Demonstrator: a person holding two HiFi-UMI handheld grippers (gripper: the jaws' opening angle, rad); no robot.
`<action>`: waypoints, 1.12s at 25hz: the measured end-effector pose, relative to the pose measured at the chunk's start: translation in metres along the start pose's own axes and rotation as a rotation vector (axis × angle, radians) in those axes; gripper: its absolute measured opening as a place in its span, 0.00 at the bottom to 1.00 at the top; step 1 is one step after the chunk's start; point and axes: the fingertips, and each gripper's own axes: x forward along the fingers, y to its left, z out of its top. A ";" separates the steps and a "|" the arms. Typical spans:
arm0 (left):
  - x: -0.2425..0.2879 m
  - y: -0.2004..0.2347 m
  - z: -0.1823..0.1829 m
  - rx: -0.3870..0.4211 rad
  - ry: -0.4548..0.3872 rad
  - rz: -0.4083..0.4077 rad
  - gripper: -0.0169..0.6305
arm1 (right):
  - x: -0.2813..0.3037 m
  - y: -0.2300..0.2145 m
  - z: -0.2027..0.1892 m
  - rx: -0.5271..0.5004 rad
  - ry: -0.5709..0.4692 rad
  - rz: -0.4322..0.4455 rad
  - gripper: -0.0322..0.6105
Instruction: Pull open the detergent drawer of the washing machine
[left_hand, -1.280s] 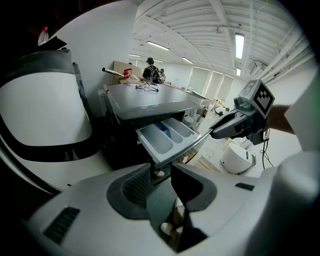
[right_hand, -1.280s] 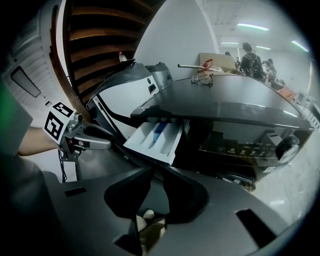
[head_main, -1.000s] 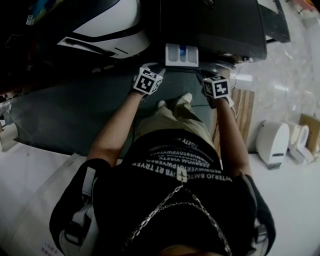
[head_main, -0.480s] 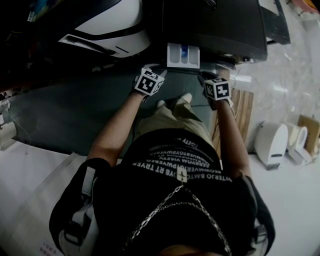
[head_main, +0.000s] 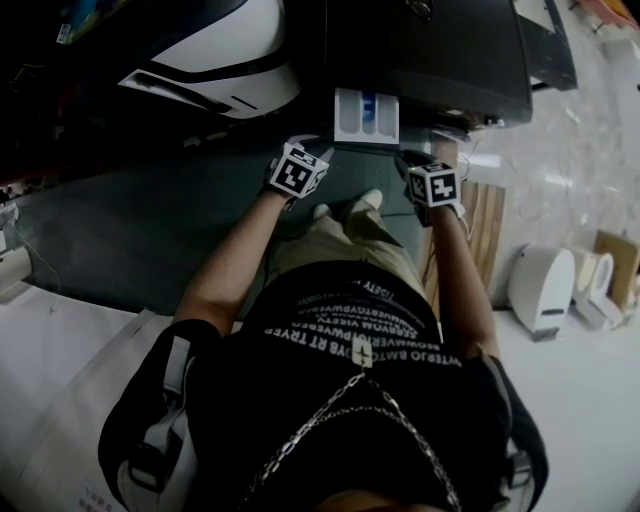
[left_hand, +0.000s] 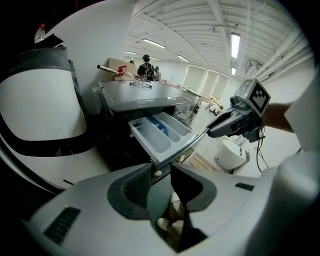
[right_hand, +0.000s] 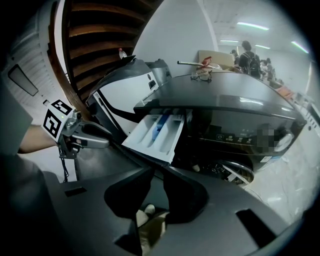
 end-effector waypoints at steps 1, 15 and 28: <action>0.000 -0.001 -0.001 0.002 0.001 -0.003 0.21 | 0.000 0.000 -0.001 -0.003 0.001 -0.001 0.17; -0.005 -0.008 -0.005 0.025 0.006 -0.011 0.21 | -0.005 0.002 -0.013 0.029 0.002 -0.017 0.17; -0.082 -0.024 0.054 0.065 -0.327 0.058 0.10 | -0.094 0.044 0.044 -0.178 -0.285 -0.109 0.05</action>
